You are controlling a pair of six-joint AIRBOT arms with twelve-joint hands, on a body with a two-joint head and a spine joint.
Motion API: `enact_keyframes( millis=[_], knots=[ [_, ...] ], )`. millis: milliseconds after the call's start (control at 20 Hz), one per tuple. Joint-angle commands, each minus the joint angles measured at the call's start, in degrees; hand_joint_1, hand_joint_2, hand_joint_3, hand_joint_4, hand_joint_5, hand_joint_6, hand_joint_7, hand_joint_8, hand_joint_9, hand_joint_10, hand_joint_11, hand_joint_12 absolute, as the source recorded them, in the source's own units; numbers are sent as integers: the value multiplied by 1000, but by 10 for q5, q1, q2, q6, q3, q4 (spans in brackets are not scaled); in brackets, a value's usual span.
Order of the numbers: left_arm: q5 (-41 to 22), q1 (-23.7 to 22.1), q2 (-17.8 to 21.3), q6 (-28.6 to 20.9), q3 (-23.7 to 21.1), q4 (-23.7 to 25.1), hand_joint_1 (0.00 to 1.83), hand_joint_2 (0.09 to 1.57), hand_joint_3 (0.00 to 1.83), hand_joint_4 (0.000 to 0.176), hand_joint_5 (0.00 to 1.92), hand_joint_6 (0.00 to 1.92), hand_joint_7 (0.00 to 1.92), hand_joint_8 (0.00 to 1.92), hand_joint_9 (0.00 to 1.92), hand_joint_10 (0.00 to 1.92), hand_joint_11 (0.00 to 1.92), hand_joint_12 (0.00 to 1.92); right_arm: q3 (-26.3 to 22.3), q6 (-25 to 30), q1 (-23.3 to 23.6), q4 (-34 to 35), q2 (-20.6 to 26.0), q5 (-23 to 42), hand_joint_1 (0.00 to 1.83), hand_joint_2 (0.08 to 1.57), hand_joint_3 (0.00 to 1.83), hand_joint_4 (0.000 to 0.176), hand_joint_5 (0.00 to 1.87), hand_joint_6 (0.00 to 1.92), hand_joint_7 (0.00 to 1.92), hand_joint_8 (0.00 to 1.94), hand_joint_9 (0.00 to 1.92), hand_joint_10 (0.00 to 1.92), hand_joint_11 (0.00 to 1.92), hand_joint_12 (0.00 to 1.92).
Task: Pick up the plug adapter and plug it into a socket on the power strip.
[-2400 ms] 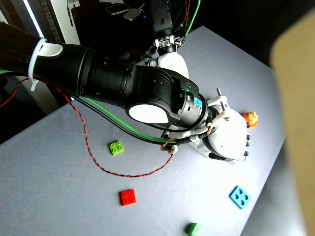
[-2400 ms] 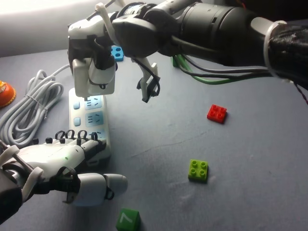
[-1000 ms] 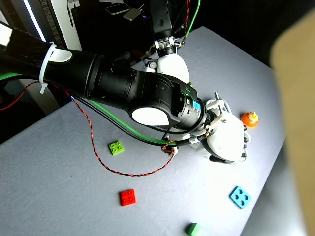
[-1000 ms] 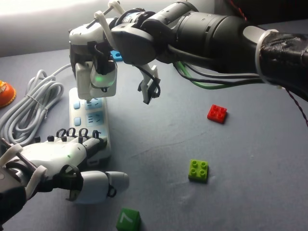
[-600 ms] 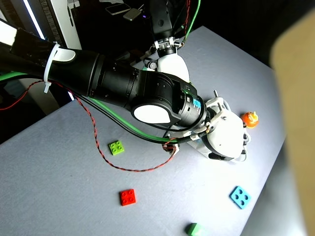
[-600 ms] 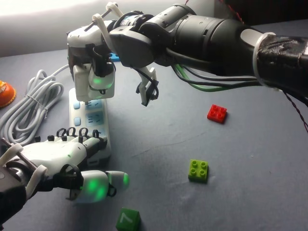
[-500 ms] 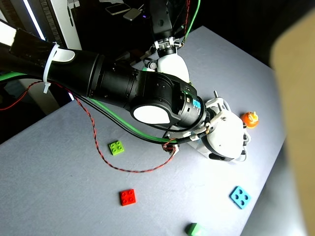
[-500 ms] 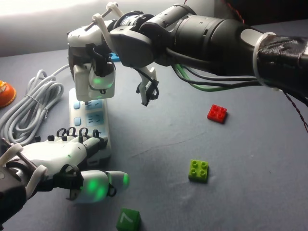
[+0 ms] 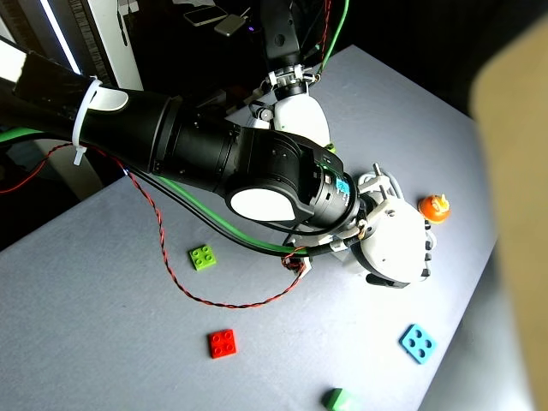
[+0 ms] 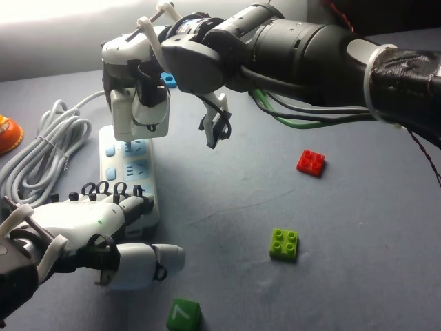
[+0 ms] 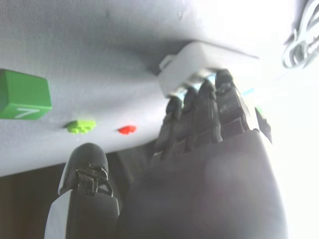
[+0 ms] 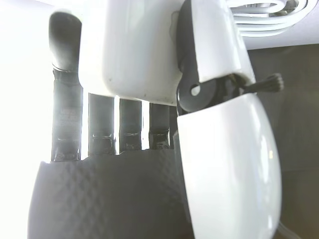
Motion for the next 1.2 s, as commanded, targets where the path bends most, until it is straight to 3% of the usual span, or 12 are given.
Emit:
enact_keyframes(
  millis=[0, 200, 250, 350, 400, 600, 700, 750, 800, 850, 950, 1150],
  knots=[
    [-4, -2, -5, -2, 4, 8, 0, 1225, 0, 0, 0, 0, 0, 0, 0, 0, 0, 0, 2, 4, 4, 1, 1, 51, 1348, 1124, 6, 0, 916, 906, 954, 1102, 906, 1236, 802, 1420],
    [-4, -2, -5, -3, 4, 8, 0, 1226, 0, 0, 0, 0, 0, 0, 0, 0, 0, 0, 2, 4, 5, 1, 1, 34, 1372, 1133, 0, 0, 907, 908, 937, 1115, 875, 1325, 791, 1449],
    [-4, -2, -6, -3, 4, 8, 0, 1226, 0, 0, 0, 0, 0, 0, 0, 0, 0, 0, 2, 4, 5, 1, 1, 33, 1269, 1119, 0, 0, 958, 873, 999, 1112, 909, 1093, 798, 1436],
    [-5, -1, -6, -3, 5, 8, 0, 1227, 0, 0, 0, 0, 0, 0, 0, 0, 0, 0, 2, 4, 5, 1, 1, 32, 1372, 1116, 1, 0, 942, 863, 967, 1060, 908, 1268, 810, 1434],
    [-5, -1, -6, -3, 5, 8, 0, 1225, 0, 0, 0, 0, 0, 0, 0, 0, 8, 3, 1, 4, 5, 1, 1, 31, 1268, 1115, 1, 0, 964, 870, 1001, 1104, 913, 1089, 795, 1456],
    [-6, -2, -5, -3, 5, 8, 0, 1226, 0, 0, 0, 0, 0, 0, 0, 0, 0, 0, 1, 4, 5, 1, 2, 27, 1371, 1140, 0, 0, 834, 990, 943, 1102, 898, 1306, 818, 1442],
    [-6, -2, -5, -3, 5, 8, 0, 1227, 0, 0, 0, 0, 0, 0, 0, 0, 6, 3, 1, 4, 6, 1, 1, 27, 1246, 1130, 0, 0, 908, 954, 1010, 1120, 950, 1010, 804, 1449],
    [-6, -2, -5, -3, 5, 8, 0, 1230, 2, 0, 0, 0, 0, 0, 0, 0, 0, 0, 1, 4, 7, 1, 1, 27, 1346, 1135, 7, 0, 855, 979, 957, 1100, 900, 1261, 791, 1466],
    [-6, -3, -5, -3, 5, 8, 0, 1230, 2, 0, 0, 0, 0, 0, 0, 0, 0, 0, 0, 4, 8, 1, 1, 28, 1366, 1137, 6, 0, 851, 981, 946, 1095, 887, 1314, 787, 1470],
    [-6, -3, -5, -3, 6, 8, 0, 1225, 0, 0, 0, 0, 0, 0, 0, 0, 0, 0, 0, 4, 9, 1, 1, 28, 1266, 1127, 0, 0, 915, 938, 1002, 1105, 921, 1090, 791, 1454],
    [-6, -3, -5, -3, 6, 8, 0, 1224, 0, 0, 0, 0, 0, 0, 0, 0, 0, 0, 0, 4, 10, 1, 1, 28, 1369, 1127, 0, 0, 910, 905, 949, 1082, 901, 1291, 808, 1424],
    [-6, -3, -5, -3, 6, 8, 0, 1224, 0, 0, 0, 0, 0, 0, 0, 0, 0, 0, -1, 4, 12, 0, -2, 35, 1237, 1118, 1, 0, 979, 862, 986, 1149, 914, 1009, 769, 1462]
  ],
)
